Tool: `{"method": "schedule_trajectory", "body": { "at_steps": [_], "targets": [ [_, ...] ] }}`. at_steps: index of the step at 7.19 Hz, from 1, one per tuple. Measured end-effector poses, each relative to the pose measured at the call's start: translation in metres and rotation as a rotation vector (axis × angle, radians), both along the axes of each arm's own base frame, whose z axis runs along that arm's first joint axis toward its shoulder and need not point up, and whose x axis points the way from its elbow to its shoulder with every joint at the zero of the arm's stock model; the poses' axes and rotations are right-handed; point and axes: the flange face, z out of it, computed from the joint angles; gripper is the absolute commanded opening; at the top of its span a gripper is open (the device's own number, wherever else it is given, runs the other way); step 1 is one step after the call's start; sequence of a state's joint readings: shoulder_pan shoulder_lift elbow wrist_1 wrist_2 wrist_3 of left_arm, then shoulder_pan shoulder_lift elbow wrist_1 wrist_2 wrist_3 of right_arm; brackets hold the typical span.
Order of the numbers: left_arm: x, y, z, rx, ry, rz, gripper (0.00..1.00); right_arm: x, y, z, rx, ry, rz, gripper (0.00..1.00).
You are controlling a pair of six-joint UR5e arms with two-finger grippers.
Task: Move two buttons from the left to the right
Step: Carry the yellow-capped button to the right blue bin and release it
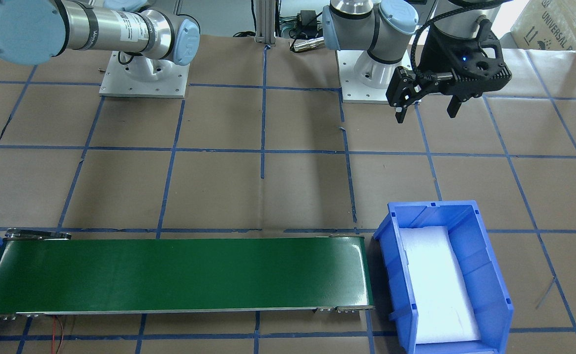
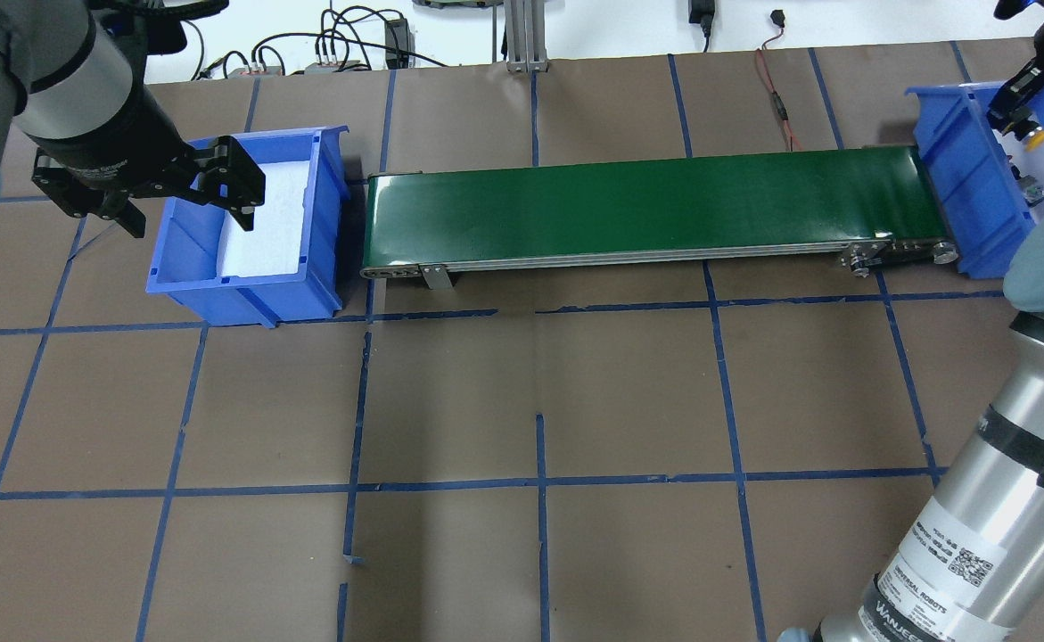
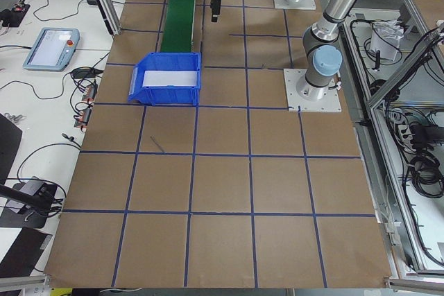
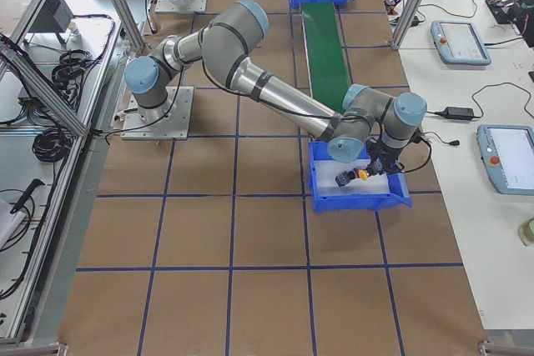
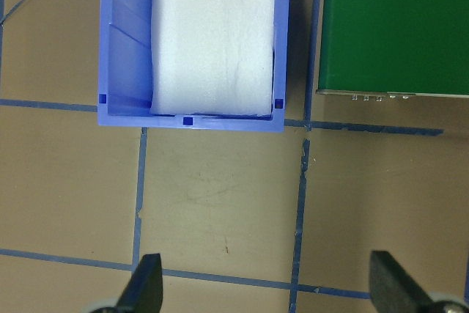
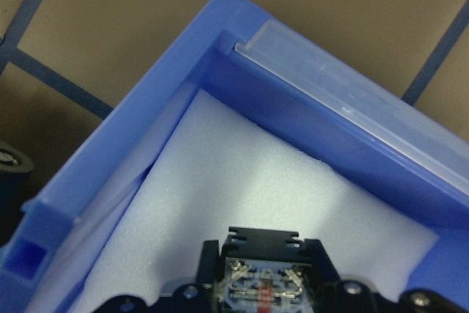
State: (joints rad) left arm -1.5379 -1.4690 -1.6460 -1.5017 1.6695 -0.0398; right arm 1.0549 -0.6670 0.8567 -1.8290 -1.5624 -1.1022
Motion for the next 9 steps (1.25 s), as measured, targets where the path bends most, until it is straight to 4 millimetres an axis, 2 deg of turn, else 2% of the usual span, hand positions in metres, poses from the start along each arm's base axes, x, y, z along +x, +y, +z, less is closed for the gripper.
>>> {"method": "schedule_trajectory", "body": {
  "at_steps": [2,3,4,5,9],
  "targets": [
    [-0.005,0.012,-0.006,0.025,0.009,-0.004,1.00,-0.001,-0.002,-0.009,-0.001,-0.004,0.001,0.08],
    [-0.009,0.013,-0.011,0.037,0.023,-0.008,1.00,-0.002,-0.003,-0.011,-0.002,-0.005,0.001,0.27],
    [-0.012,0.011,-0.016,0.043,0.037,-0.012,1.00,-0.002,-0.003,-0.012,-0.002,-0.006,0.001,0.90],
    [-0.015,0.008,-0.020,0.048,0.057,-0.017,1.00,-0.002,-0.003,-0.012,-0.004,-0.014,0.001,1.00],
    [-0.016,0.000,-0.020,0.029,0.080,-0.033,1.00,0.002,-0.002,-0.009,-0.023,-0.076,0.001,1.00]
  ]
}}
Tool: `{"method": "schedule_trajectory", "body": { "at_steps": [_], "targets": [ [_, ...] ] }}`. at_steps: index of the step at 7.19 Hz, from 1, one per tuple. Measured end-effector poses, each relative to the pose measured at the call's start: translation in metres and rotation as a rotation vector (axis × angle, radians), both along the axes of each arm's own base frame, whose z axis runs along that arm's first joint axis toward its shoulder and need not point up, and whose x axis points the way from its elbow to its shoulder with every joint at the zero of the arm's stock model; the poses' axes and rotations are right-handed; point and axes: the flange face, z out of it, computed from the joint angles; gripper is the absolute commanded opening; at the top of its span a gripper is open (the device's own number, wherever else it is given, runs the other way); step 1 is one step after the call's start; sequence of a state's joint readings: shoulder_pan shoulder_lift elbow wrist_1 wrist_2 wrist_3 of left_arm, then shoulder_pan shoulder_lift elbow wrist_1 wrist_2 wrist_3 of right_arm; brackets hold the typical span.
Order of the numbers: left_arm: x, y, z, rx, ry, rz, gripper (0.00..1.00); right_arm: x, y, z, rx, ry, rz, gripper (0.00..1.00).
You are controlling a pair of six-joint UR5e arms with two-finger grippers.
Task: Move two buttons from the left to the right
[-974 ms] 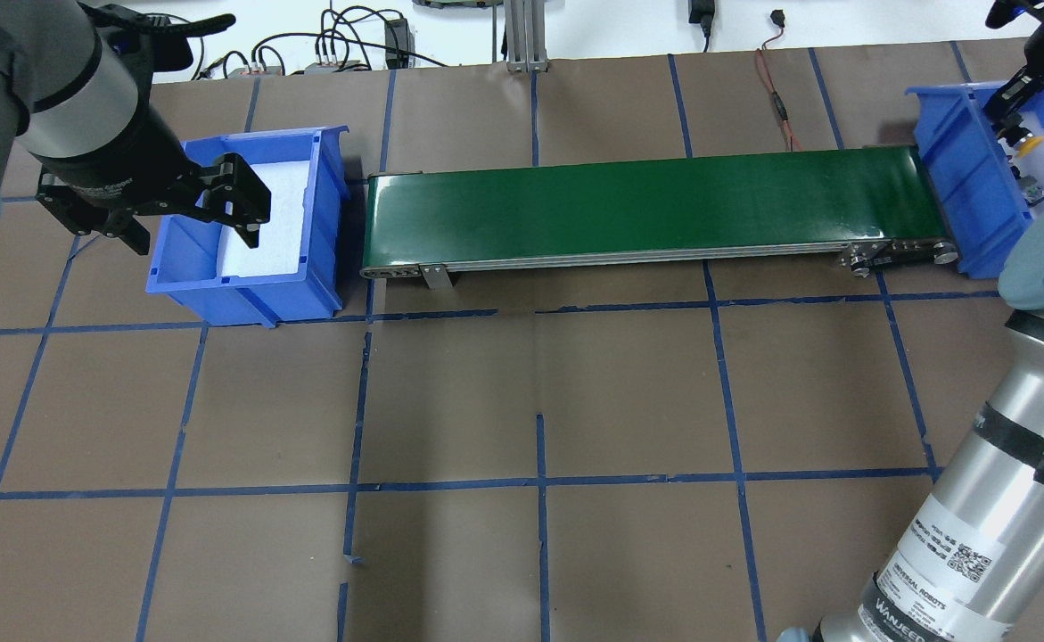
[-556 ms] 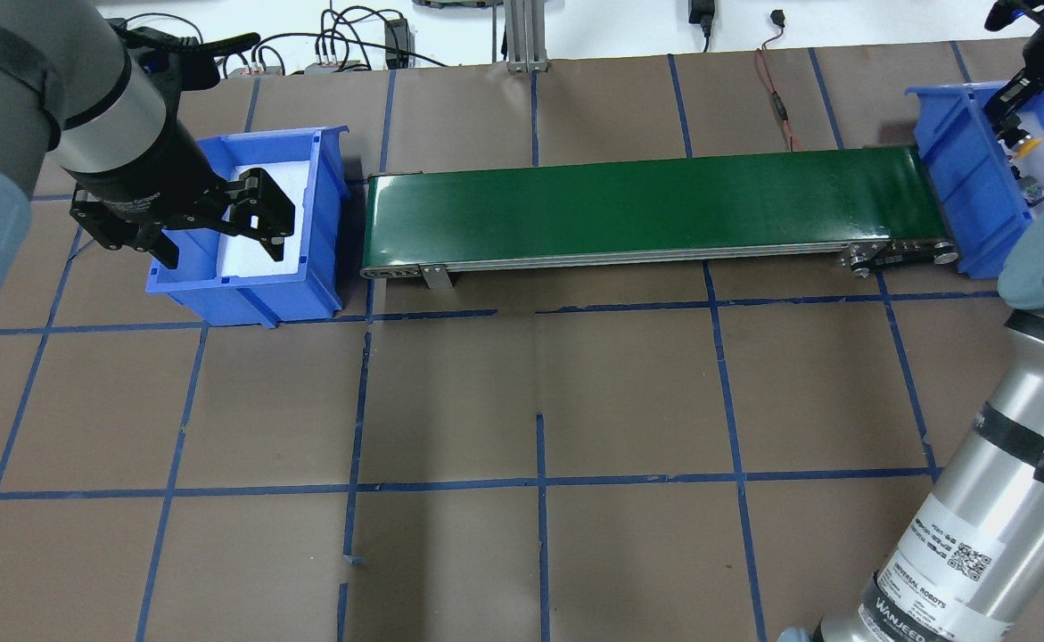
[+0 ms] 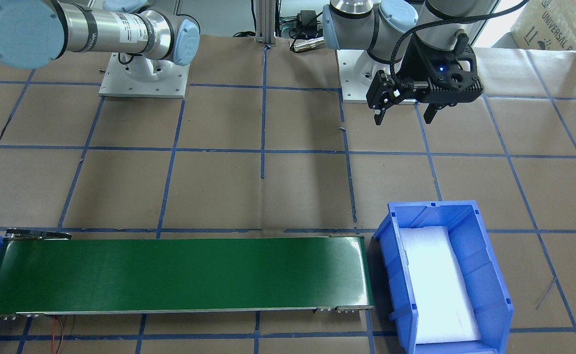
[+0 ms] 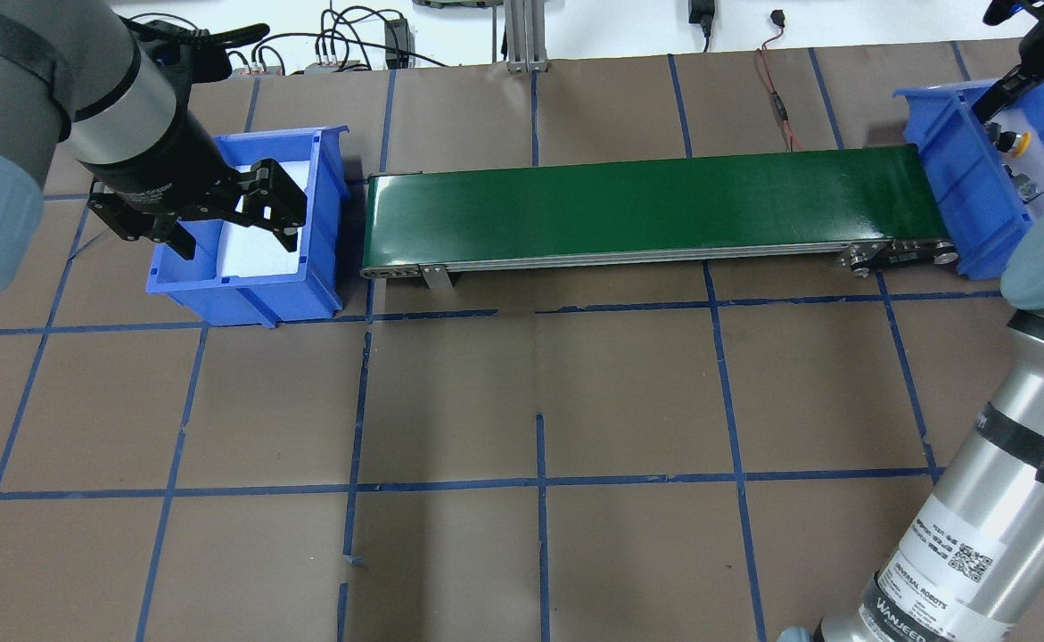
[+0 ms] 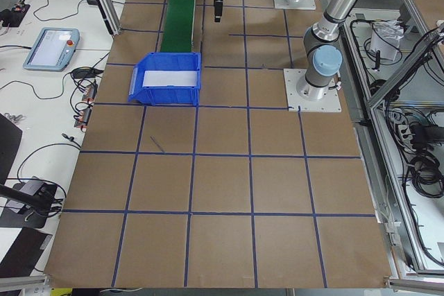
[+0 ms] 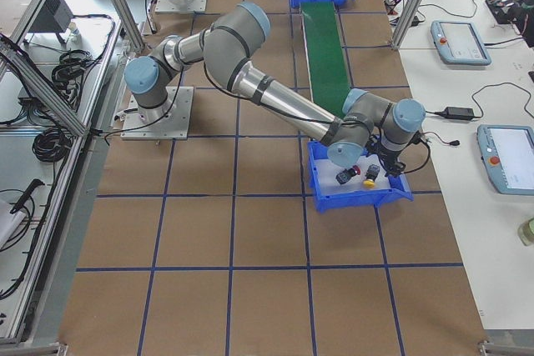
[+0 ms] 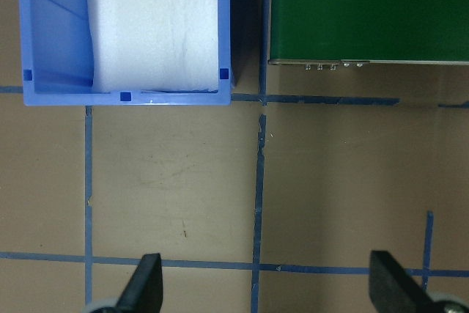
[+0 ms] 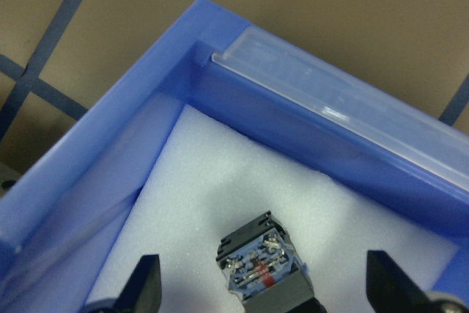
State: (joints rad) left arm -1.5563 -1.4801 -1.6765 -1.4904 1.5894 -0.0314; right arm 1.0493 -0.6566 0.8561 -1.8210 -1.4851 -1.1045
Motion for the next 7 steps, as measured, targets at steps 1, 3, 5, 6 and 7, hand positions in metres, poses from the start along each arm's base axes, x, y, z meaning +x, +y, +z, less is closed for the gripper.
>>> {"method": "schedule_trajectory", "body": {
  "at_steps": [1,3,5,6,7],
  "targets": [
    [0.000,-0.001,0.001,-0.004,0.000,0.000,1.00,0.000,0.001,0.004,-0.004,-0.001,-0.001,1.00],
    [0.000,-0.001,0.001,-0.006,0.000,0.001,1.00,0.002,0.006,0.031,-0.020,0.008,-0.002,1.00],
    [0.000,0.000,-0.002,-0.002,0.001,0.001,1.00,0.009,0.016,0.073,-0.028,0.019,0.000,1.00],
    [0.000,0.000,-0.003,0.001,0.001,0.000,1.00,0.023,0.018,0.091,-0.031,0.012,0.010,1.00],
    [0.000,0.000,-0.003,0.001,0.000,-0.001,1.00,0.060,0.012,0.104,-0.039,-0.016,0.043,1.00]
  ]
}}
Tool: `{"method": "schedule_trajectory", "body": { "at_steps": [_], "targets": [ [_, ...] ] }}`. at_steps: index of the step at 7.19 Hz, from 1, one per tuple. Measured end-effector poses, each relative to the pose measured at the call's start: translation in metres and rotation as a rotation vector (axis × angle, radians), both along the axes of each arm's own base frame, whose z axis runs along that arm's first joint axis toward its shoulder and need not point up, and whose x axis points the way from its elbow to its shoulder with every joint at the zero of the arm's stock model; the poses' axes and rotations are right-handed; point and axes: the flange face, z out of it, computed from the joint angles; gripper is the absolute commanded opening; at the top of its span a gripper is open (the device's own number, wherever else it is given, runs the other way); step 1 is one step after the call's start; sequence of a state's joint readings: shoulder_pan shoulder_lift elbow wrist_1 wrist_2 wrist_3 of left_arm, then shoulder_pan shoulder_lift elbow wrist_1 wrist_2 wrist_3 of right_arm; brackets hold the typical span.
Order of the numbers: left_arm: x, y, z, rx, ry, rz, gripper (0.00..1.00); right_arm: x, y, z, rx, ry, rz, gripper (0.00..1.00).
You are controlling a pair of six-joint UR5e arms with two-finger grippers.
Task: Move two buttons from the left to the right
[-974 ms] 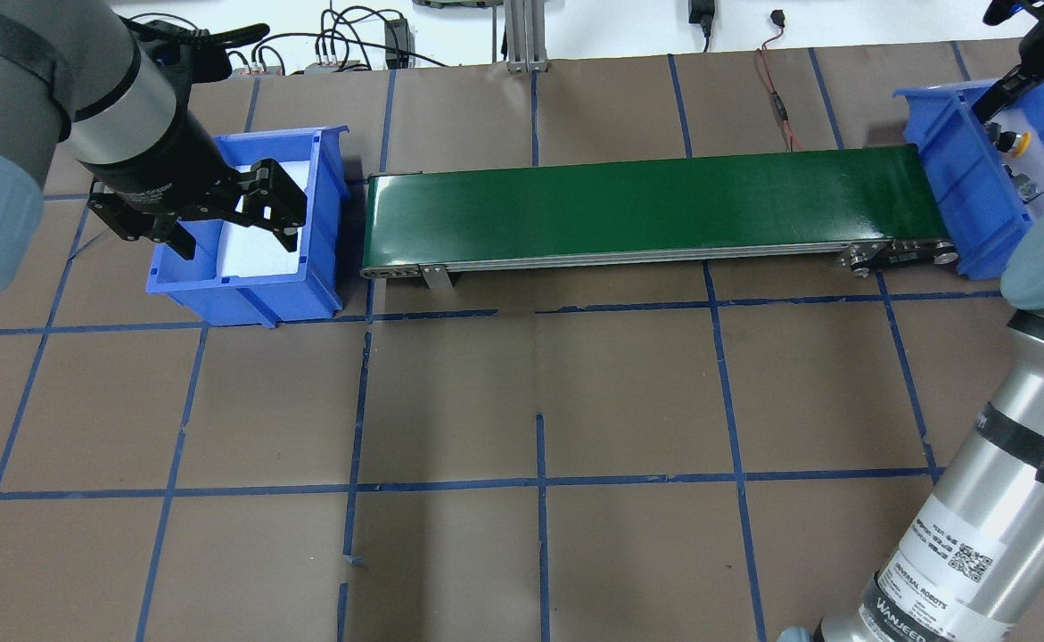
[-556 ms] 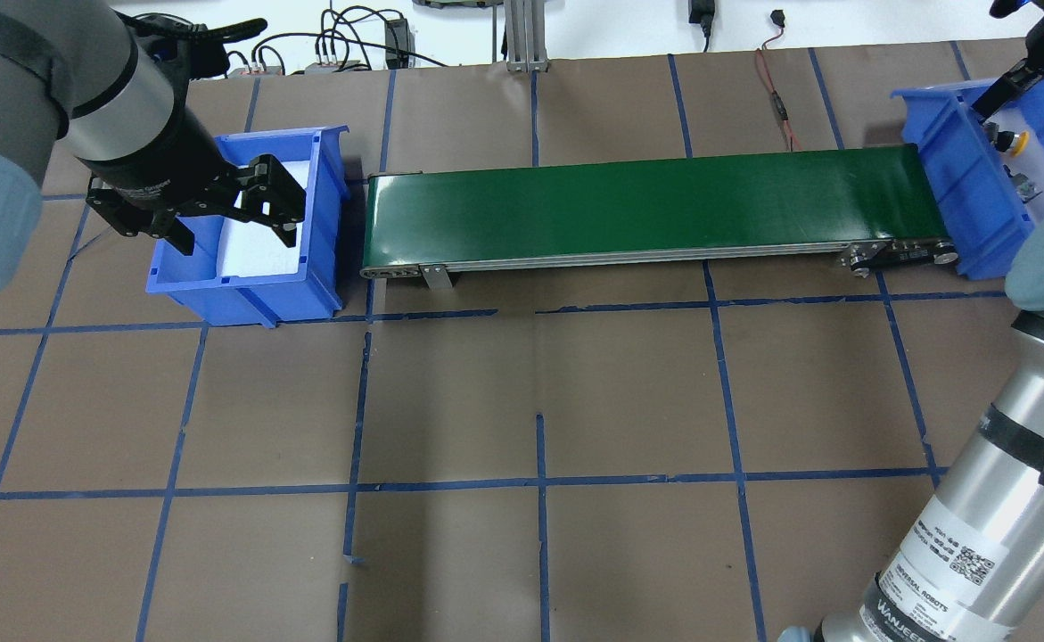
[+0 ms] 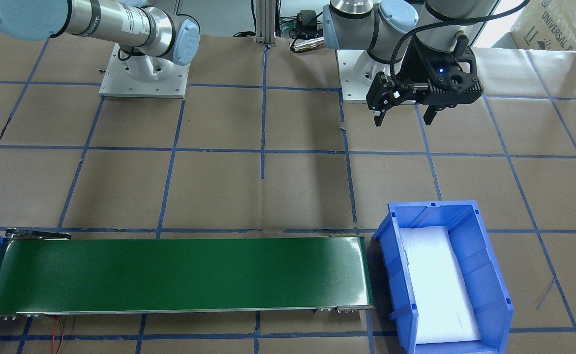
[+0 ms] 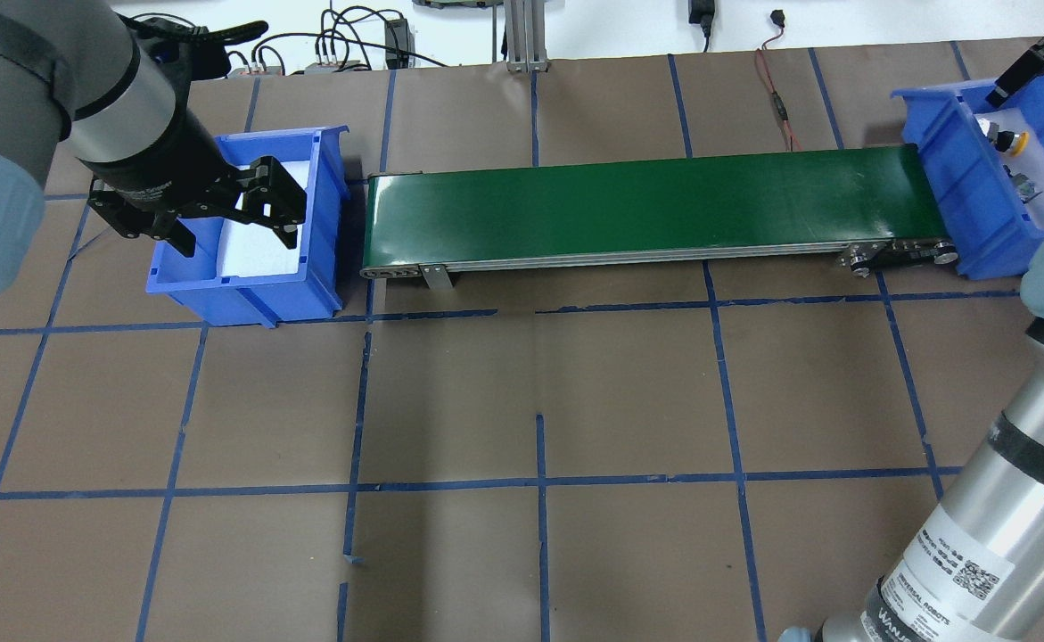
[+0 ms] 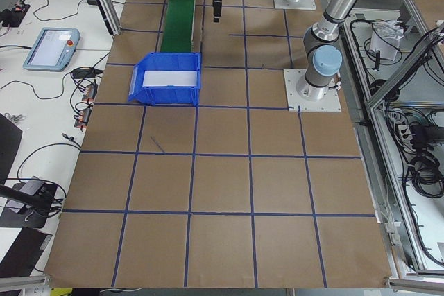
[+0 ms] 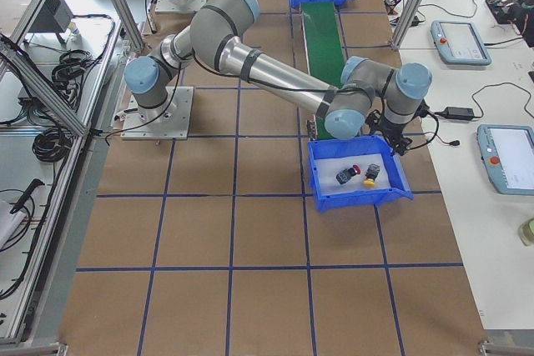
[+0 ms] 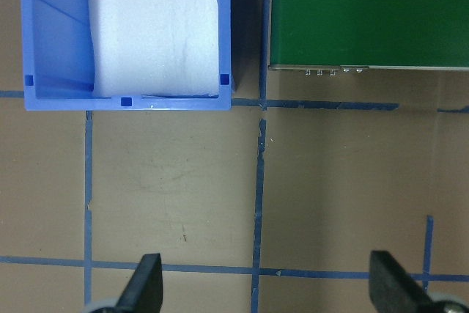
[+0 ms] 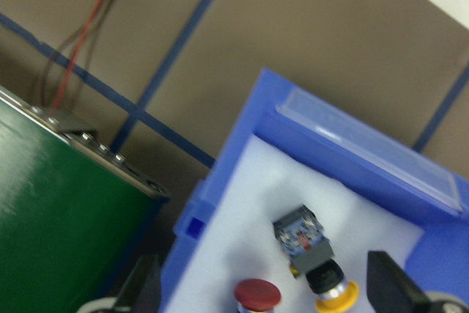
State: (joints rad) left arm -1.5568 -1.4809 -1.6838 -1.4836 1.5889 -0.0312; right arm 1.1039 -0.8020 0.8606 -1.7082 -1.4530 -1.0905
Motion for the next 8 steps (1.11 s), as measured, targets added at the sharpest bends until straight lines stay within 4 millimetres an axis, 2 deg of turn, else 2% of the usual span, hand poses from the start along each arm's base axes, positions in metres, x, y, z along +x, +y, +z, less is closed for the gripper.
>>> {"method": "schedule_trajectory", "body": {
  "at_steps": [1,3,4,5,6,7,8],
  "targets": [
    [0.000,0.000,0.000,0.001,0.000,0.000,1.00,0.055,-0.010,0.010,-0.010,-0.036,0.008,1.00],
    [0.000,0.000,-0.001,0.001,0.000,-0.001,1.00,0.180,-0.020,0.025,0.016,-0.088,-0.158,1.00],
    [0.000,0.000,-0.001,0.001,0.000,-0.001,1.00,0.239,-0.016,0.031,0.049,-0.104,-0.237,1.00],
    [0.000,0.000,-0.001,0.001,0.000,-0.001,1.00,0.285,-0.003,0.039,0.087,-0.112,-0.290,1.00],
    [0.000,0.000,-0.001,0.002,0.000,-0.001,1.00,0.316,0.020,0.051,0.116,-0.113,-0.317,1.00],
    [0.000,0.000,-0.001,0.001,0.000,-0.001,1.00,0.334,0.053,0.065,0.139,-0.112,-0.333,1.00],
    [0.000,0.000,0.000,-0.002,-0.001,-0.001,1.00,0.342,0.094,0.080,0.156,-0.112,-0.352,1.00]
  ]
}}
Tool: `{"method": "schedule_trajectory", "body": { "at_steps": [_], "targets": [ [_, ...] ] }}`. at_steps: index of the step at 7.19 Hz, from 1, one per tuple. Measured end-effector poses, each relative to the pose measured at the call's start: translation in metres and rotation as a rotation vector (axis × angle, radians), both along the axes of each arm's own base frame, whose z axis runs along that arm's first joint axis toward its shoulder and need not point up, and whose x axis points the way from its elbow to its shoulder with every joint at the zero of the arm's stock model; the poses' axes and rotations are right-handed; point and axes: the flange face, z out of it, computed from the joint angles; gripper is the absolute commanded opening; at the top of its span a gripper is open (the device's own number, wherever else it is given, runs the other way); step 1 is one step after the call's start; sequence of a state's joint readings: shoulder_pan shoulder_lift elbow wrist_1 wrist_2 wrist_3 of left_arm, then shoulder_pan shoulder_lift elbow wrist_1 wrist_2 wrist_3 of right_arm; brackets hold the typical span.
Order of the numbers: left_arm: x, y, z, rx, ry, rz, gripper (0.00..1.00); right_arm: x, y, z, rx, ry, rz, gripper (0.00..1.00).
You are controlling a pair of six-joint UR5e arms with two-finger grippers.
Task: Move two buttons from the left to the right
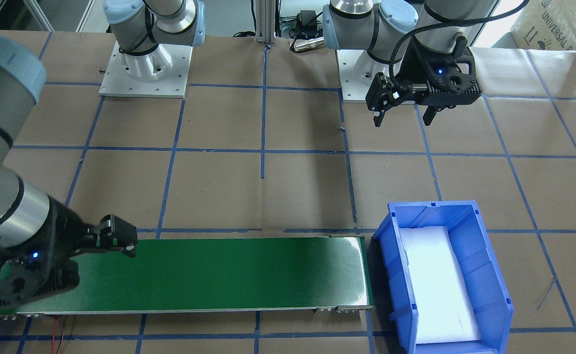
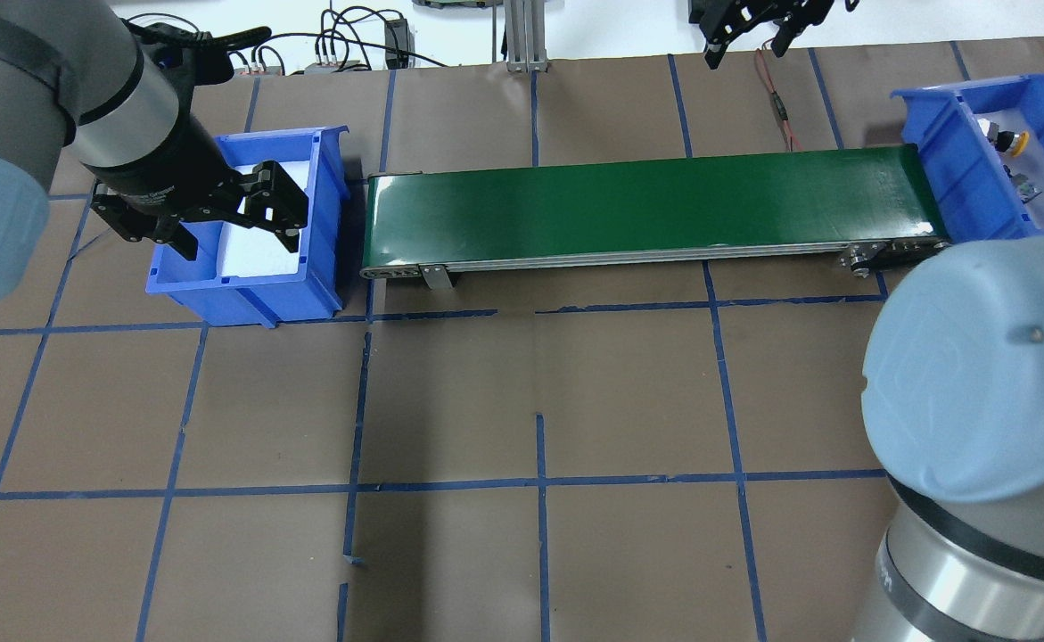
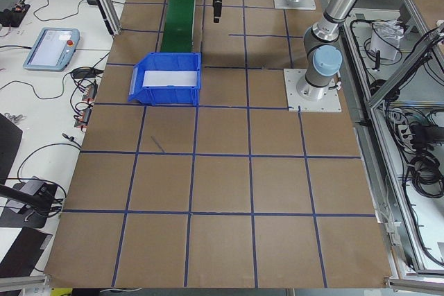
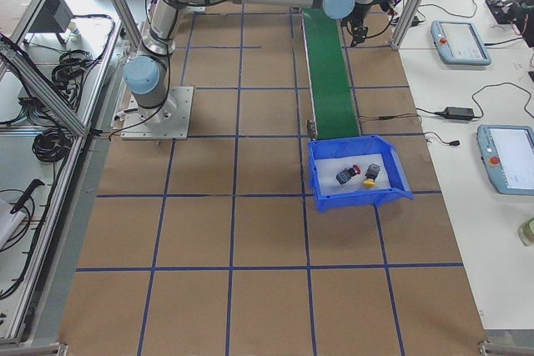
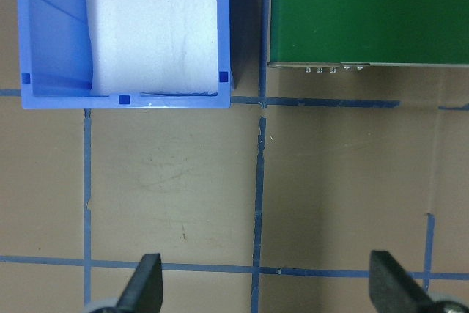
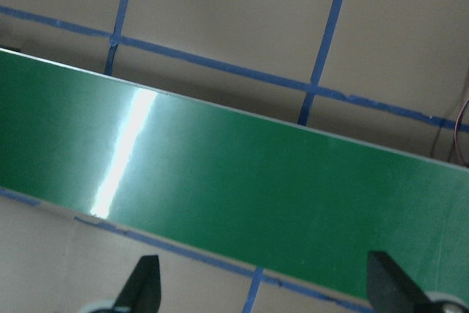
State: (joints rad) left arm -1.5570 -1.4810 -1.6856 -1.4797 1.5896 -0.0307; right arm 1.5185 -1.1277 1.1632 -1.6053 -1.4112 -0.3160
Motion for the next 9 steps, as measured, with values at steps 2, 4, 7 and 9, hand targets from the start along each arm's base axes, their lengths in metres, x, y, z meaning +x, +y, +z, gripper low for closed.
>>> {"method": "schedule_trajectory", "body": {
  "at_steps": [2,4,7,9],
  "targets": [
    [0.000,0.000,0.000,-0.004,-0.002,0.000,1.00,0.005,0.080,0.026,0.020,0.002,-0.081,1.00],
    [0.000,0.000,0.000,-0.004,-0.002,0.000,1.00,0.009,0.141,0.039,0.051,0.005,-0.151,1.00],
    [0.000,0.000,-0.001,-0.003,0.000,-0.001,1.00,-0.002,0.179,0.033,0.080,0.131,-0.156,1.00],
    [-0.001,0.000,-0.001,-0.002,0.000,-0.001,1.00,-0.006,0.182,0.042,0.056,0.170,-0.159,1.00]
  ]
}}
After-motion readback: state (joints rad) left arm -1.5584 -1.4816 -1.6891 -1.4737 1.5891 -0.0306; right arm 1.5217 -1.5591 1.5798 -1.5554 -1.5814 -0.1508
